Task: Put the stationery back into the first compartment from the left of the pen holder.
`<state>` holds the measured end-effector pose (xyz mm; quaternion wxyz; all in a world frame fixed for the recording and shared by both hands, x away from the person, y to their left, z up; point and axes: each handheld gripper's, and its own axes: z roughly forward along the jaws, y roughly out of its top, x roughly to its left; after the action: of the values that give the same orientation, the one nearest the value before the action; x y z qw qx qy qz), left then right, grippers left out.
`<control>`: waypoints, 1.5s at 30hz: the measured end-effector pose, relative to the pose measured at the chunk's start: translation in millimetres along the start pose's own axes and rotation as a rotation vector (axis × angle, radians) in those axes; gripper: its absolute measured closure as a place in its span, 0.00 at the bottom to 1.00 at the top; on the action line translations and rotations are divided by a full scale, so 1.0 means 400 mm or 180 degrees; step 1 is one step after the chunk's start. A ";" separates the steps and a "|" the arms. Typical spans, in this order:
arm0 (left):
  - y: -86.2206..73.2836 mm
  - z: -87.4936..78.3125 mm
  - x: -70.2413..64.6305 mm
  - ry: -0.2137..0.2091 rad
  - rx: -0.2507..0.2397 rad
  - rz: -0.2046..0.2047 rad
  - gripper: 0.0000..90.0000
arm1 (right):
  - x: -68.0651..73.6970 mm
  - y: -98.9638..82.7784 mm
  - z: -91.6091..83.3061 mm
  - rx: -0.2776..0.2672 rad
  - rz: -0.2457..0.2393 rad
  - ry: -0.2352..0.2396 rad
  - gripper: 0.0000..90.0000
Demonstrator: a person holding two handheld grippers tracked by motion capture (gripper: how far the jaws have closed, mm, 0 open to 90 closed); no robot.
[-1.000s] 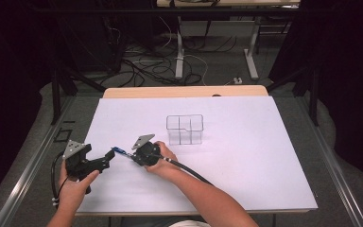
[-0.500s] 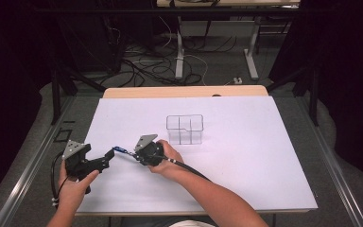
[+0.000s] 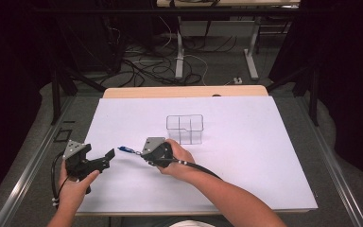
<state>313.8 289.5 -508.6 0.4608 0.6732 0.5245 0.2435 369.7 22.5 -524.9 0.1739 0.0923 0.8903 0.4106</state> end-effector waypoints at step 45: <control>0.023 0.013 -0.060 -0.0198 0.0077 0.0262 0.04 | 0.078 -0.077 -0.298 0.0362 -0.3988 -0.0919 0.89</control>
<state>314.6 265.0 -499.0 0.4583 0.7070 0.4847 0.2348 294.6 -71.1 -484.0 0.4935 -0.3816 0.7635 0.1669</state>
